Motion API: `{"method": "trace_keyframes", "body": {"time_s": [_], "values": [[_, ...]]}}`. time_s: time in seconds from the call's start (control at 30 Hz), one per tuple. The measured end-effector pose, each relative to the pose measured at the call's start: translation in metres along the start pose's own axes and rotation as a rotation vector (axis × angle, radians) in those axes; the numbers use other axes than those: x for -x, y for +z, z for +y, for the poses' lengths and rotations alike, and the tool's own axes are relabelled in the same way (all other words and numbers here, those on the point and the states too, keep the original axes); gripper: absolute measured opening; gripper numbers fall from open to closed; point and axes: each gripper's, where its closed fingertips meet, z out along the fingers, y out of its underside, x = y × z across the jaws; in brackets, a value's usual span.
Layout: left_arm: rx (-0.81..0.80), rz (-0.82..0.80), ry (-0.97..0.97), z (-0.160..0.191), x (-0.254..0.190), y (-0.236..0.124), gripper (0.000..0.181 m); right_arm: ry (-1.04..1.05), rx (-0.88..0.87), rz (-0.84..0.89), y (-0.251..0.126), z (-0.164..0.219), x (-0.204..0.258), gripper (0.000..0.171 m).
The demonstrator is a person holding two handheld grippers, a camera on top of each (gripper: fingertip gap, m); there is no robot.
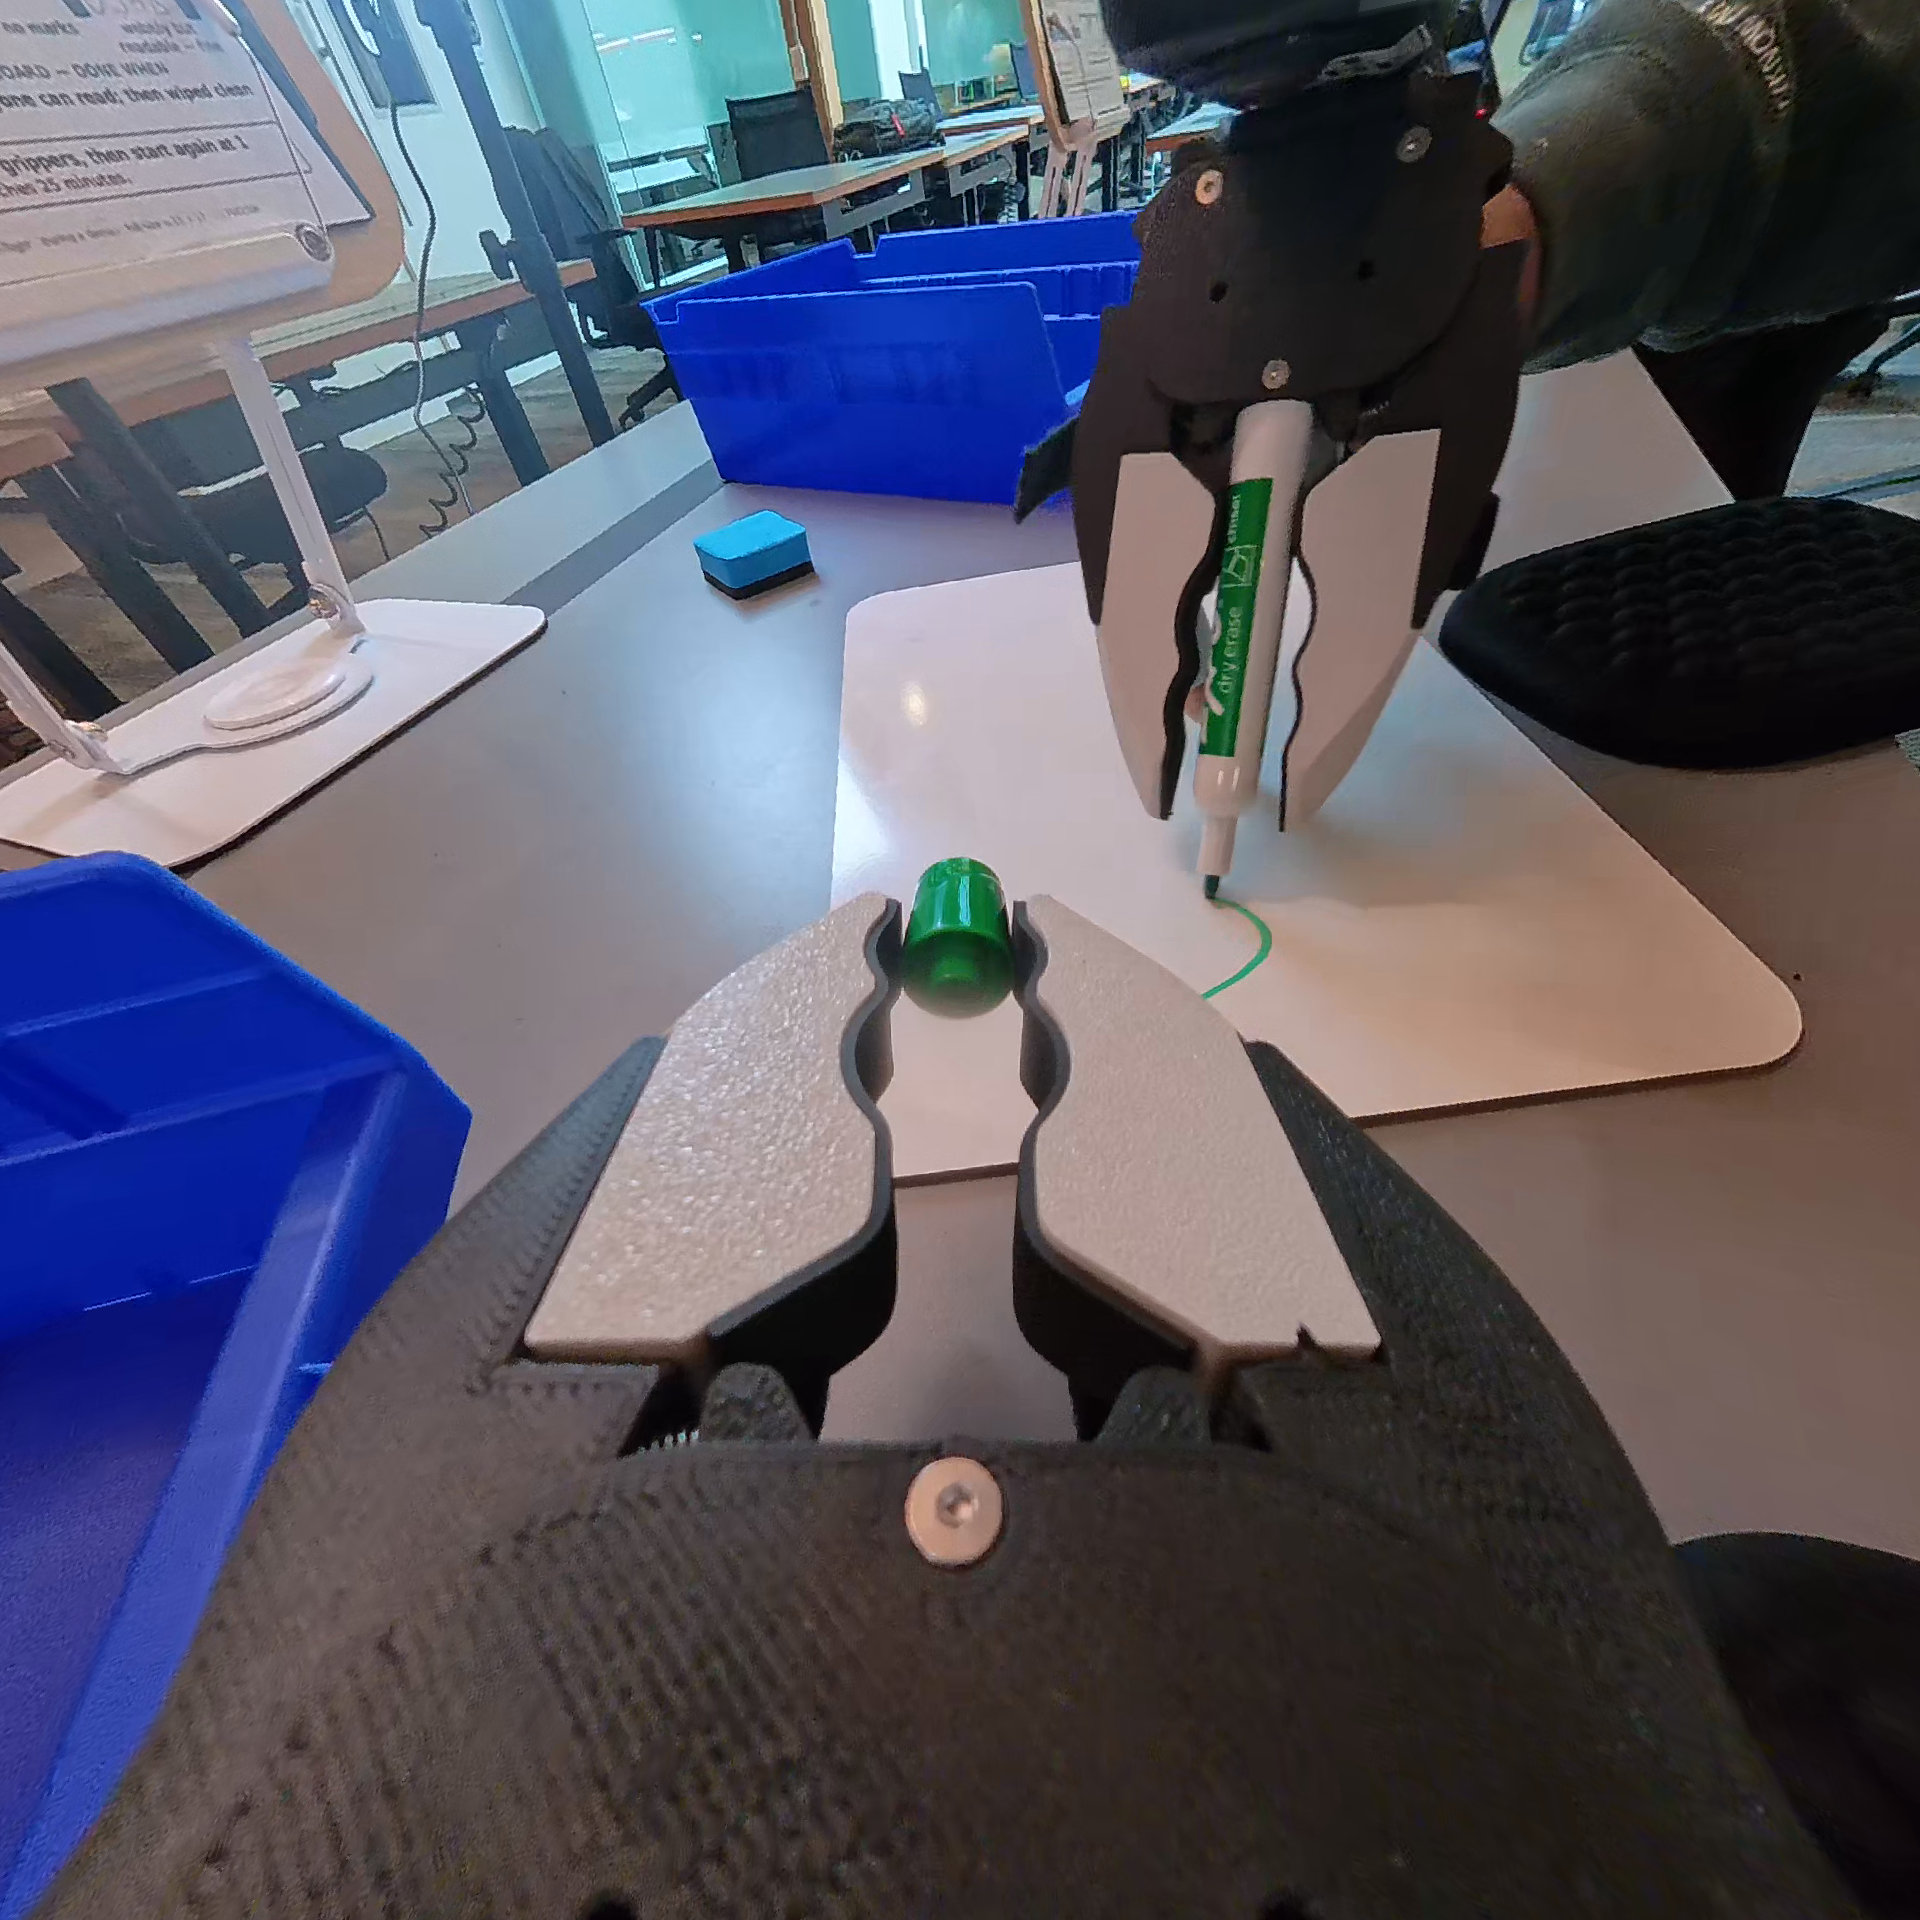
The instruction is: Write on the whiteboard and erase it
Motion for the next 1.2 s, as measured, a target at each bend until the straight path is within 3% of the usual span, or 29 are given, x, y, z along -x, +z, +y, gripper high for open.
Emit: {"method": "trace_keyframes", "body": {"time_s": [0.57, 1.2], "values": [[0.000, -0.003, -0.003, 0.000, 0.001, -0.001, 0.020, -0.035, 0.015, 0.045, 0.009, -0.020, -0.056, 0.032], [0.006, -0.001, 0.003, 0.001, 0.000, 0.000, 0.020, -0.011, 0.059, 0.003, -0.006, 0.011, -0.009, 0.032]]}}
